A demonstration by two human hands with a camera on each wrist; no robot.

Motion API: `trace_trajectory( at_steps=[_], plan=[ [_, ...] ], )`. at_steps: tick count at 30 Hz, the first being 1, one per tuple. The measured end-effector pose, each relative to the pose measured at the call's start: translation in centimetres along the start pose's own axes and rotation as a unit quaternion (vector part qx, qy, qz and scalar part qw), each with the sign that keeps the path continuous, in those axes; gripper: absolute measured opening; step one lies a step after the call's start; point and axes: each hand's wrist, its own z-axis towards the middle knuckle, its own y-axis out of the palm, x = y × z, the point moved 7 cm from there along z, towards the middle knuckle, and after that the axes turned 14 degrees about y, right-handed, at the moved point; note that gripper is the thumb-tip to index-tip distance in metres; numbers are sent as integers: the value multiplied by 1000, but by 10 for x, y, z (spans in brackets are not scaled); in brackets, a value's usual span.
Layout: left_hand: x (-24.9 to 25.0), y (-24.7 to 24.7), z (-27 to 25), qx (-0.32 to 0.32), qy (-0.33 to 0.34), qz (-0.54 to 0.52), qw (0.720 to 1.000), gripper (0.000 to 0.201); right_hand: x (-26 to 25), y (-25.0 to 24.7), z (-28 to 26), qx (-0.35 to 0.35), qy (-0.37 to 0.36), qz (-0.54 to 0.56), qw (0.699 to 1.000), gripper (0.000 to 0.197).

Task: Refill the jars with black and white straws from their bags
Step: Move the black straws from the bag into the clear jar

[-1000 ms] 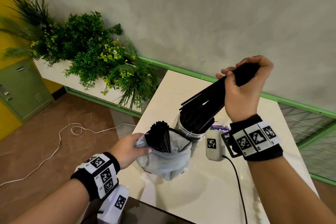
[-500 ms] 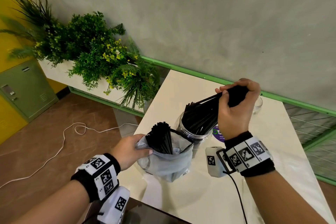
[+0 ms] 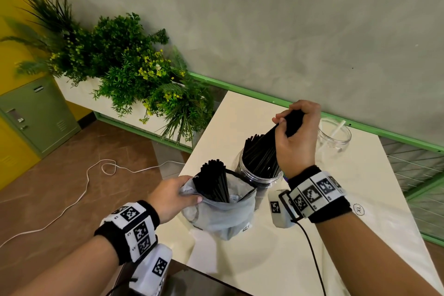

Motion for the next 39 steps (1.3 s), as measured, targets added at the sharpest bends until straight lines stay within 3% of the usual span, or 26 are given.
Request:
trace_trajectory(
  at_steps=[2,7,12,14,17,19,23,27,34,39],
  plan=[
    [-1,0,-1,-1,2,0,1000,41,9,9,-6,-10,2,-14,1000,68],
    [-2,2,0,-1,-5,2,1000,30,35,28,-24,-46,20,-56,997,49],
    [-3,1,0,-4,-3,8,1000,37,72,39,-22,-167,105,-102,975,30],
    [-4,1,-1,-6,-2,5,1000,38,79,36,-21,-205,124,-107,965,29],
    [-5,0,-2,-5,-2,-3,1000,55,79,25,-17,-236,128,-124,955,33],
    [-6,0,-2,-5,1,-6,1000,58,78,18,-14,-236,123,-137,954,35],
    [-2,2,-1,-5,5,-21,1000,45,84,6,-7,-186,126,-181,958,33],
    [1,3,-1,-8,7,-25,1000,43,97,1,-1,-182,129,-309,925,28],
    [0,0,-4,-5,8,-19,1000,45,98,-15,6,-168,164,-220,947,30],
    [1,0,-3,-5,10,-13,1000,44,98,-19,8,-168,158,-238,944,24]
  ],
)
